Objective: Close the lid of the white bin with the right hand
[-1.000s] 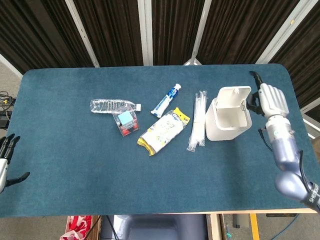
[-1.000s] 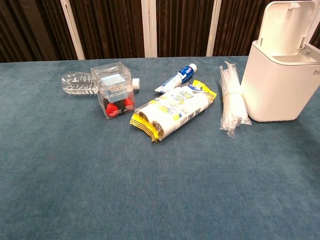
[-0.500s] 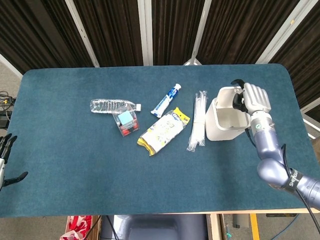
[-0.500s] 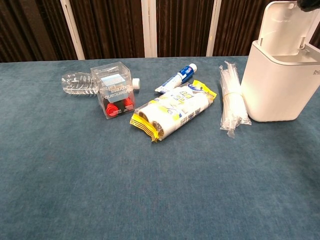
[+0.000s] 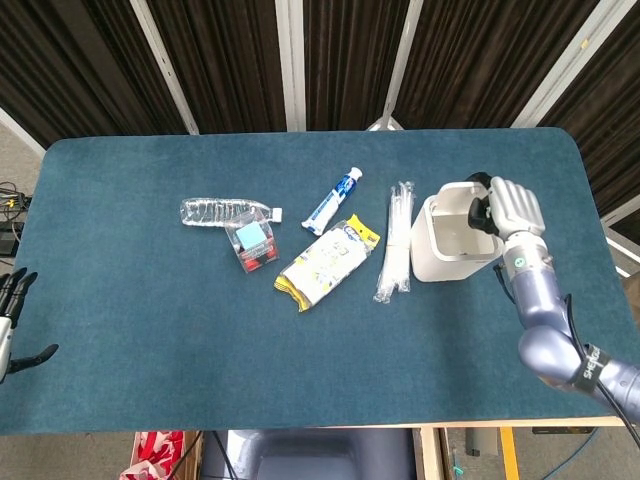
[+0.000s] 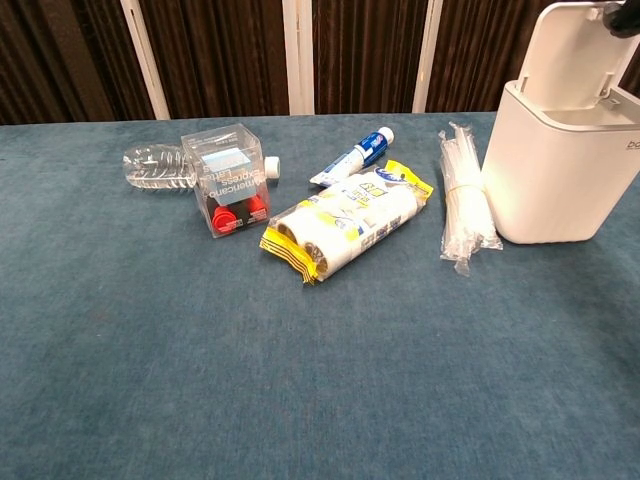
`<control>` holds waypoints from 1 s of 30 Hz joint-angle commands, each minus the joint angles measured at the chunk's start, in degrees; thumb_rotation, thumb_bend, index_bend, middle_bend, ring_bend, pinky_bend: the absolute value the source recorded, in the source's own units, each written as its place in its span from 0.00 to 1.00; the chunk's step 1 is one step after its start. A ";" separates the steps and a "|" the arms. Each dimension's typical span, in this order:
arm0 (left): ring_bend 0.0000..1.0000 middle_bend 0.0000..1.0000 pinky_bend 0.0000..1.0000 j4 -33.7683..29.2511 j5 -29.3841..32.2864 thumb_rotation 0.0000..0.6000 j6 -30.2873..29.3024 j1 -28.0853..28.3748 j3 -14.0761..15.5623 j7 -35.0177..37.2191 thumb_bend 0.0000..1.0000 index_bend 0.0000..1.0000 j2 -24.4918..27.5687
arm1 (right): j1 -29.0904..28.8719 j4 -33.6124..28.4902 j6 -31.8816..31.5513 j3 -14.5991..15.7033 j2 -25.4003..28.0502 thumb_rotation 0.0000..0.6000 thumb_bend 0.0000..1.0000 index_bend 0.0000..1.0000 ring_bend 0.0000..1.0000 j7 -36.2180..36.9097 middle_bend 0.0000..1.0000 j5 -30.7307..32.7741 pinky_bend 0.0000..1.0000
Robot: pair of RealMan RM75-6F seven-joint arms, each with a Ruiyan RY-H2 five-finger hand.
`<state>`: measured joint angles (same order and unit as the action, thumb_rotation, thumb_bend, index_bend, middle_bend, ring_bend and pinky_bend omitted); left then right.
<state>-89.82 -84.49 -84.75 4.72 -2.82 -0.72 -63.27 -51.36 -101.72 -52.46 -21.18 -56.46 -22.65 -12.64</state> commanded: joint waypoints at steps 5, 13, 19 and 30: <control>0.00 0.00 0.00 -0.24 -0.73 1.00 -0.41 0.03 0.17 -0.42 0.00 0.00 -0.11 | 3.60 -6.44 -1.23 0.92 3.21 1.00 0.77 0.32 0.96 3.75 0.86 -4.59 0.83; 0.00 0.00 0.00 -0.26 -0.95 1.00 -0.40 0.12 0.27 -0.75 0.00 0.00 -0.24 | 6.03 -9.46 -1.83 2.50 4.52 1.00 0.77 0.32 0.96 6.21 0.86 -7.28 0.83; 0.00 0.00 0.00 -0.35 -1.09 1.00 -0.41 0.15 0.35 -0.88 0.00 0.00 -0.28 | 7.69 -10.98 -1.99 3.97 4.55 1.00 0.77 0.32 0.96 7.81 0.86 -9.70 0.83; 0.00 0.00 0.00 -0.39 -1.25 1.00 -0.63 0.12 0.39 -1.02 0.00 0.00 -0.32 | 8.94 -12.48 -3.05 5.49 3.58 1.00 0.77 0.32 0.96 9.32 0.86 -12.49 0.83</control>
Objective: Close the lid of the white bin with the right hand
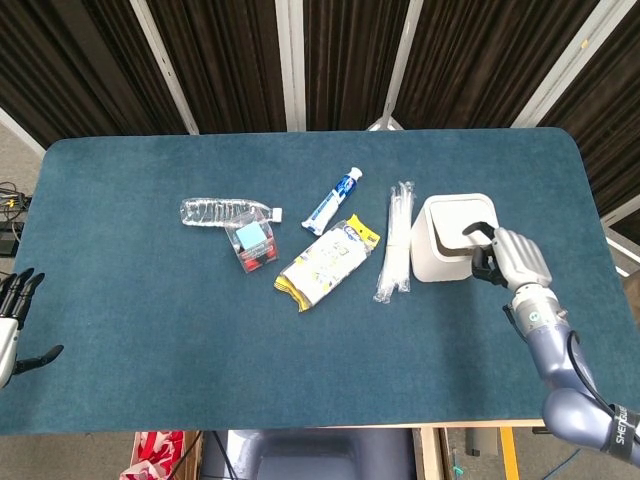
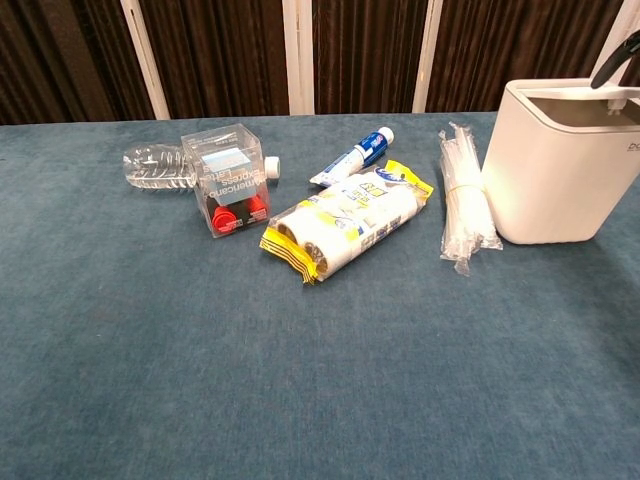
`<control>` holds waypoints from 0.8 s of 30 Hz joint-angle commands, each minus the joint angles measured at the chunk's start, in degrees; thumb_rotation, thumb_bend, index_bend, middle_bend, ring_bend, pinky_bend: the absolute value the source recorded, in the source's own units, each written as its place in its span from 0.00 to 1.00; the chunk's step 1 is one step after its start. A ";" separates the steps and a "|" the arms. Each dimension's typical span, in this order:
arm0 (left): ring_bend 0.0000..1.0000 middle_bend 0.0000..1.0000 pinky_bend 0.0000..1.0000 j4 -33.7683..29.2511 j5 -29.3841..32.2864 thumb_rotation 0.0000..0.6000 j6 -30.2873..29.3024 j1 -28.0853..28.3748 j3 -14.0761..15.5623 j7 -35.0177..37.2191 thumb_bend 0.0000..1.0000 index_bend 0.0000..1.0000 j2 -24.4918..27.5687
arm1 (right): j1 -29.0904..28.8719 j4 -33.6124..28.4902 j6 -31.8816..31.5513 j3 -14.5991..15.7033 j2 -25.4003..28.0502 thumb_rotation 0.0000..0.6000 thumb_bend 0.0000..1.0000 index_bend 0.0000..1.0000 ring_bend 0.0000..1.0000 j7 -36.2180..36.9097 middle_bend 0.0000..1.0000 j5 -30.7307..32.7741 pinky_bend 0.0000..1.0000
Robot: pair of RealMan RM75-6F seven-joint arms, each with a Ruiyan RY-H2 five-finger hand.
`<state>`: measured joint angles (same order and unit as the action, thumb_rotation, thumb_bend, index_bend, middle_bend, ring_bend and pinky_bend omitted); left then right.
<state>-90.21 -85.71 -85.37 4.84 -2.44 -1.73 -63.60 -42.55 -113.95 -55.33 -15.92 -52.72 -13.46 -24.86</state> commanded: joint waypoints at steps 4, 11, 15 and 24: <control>0.00 0.00 0.00 -0.01 -0.11 1.00 -0.14 -0.02 0.00 -0.01 0.00 0.00 0.04 | 0.20 -0.52 -0.29 0.94 -0.79 1.00 0.77 0.32 0.96 0.01 0.86 -0.67 0.83; 0.00 0.00 0.00 0.07 -0.12 1.00 -0.13 -0.03 0.04 0.12 0.00 0.00 0.12 | 0.13 -0.13 -0.91 2.12 -2.24 1.00 0.77 0.32 0.96 -0.45 0.86 -0.66 0.83; 0.00 0.00 0.00 0.12 -0.17 1.00 -0.10 -0.01 0.09 0.15 0.00 0.00 0.10 | 0.04 0.08 -1.13 2.43 -2.72 1.00 0.77 0.32 0.96 -0.61 0.86 -0.75 0.83; 0.00 0.00 0.00 0.08 0.06 1.00 0.12 0.05 0.06 0.24 0.00 0.00 0.15 | -0.08 0.44 -1.90 2.92 -3.63 1.00 0.77 0.32 0.96 -1.01 0.86 -1.31 0.83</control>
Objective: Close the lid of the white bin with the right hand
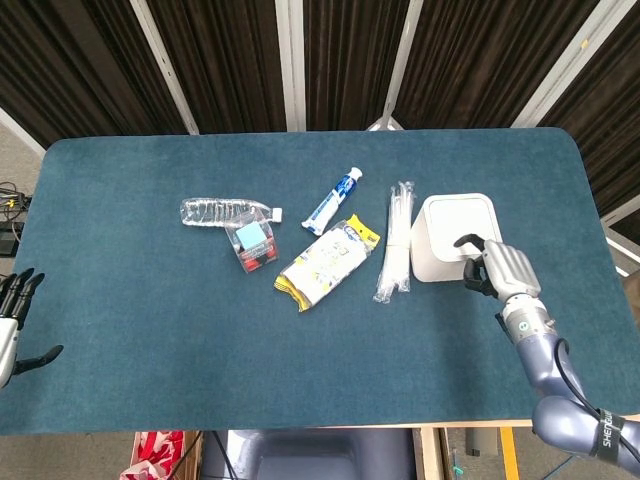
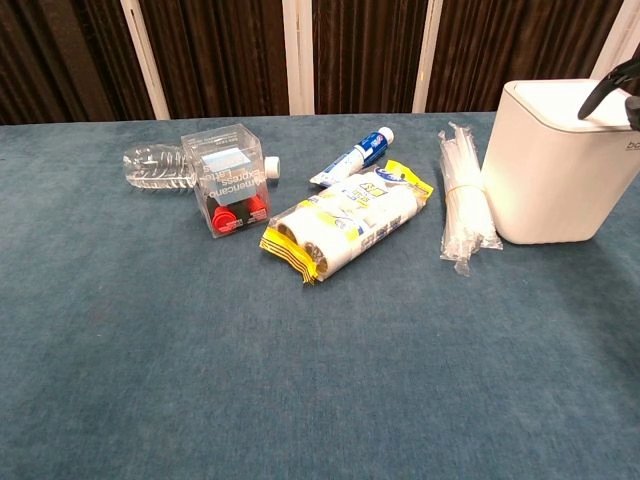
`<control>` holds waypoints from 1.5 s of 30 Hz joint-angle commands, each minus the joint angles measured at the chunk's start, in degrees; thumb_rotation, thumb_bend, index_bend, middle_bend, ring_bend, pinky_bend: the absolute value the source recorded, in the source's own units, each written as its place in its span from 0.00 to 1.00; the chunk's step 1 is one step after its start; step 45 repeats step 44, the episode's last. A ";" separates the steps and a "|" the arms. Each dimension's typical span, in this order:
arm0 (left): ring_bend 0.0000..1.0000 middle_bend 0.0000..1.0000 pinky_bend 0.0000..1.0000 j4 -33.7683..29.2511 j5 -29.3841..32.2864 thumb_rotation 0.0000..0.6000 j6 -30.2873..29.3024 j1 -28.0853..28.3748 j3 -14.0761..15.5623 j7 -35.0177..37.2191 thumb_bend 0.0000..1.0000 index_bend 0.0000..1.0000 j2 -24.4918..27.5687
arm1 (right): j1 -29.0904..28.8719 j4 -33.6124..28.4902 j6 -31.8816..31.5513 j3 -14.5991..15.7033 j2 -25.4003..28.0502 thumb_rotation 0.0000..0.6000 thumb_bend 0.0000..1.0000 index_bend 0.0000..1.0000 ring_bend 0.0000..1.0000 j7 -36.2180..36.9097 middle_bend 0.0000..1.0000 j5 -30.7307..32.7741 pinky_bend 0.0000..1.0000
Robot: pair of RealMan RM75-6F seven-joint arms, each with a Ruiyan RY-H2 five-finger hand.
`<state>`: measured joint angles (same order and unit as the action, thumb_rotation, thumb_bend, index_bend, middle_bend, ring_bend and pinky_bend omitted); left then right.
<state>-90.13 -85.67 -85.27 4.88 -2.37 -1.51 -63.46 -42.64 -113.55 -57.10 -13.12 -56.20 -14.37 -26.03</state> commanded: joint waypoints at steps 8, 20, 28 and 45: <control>0.00 0.00 0.00 0.00 0.01 1.00 0.03 0.03 0.00 0.01 0.00 0.00 0.02 | 0.06 0.05 -0.24 0.73 -0.76 1.00 0.77 0.32 0.96 -0.39 0.86 -0.22 0.83; 0.00 0.00 0.00 0.03 0.00 1.00 -0.12 -0.05 0.03 -0.01 0.00 0.00 0.04 | 0.11 -0.80 -2.15 -1.37 0.94 1.00 0.77 0.32 0.96 0.74 0.86 -1.33 0.83; 0.00 0.00 0.00 -0.10 -0.39 1.00 -0.58 -0.16 0.07 -0.10 0.00 0.00 0.15 | 4.36 -3.23 -12.17 -2.05 2.61 1.00 0.71 0.18 0.73 2.56 0.70 -12.27 0.65; 0.00 0.00 0.00 0.17 -1.25 1.00 -1.31 -0.75 0.83 -2.27 0.00 0.00 0.28 | 27.49 7.74 -27.17 20.61 -3.48 1.00 0.26 0.00 0.00 8.42 0.00 -46.04 0.01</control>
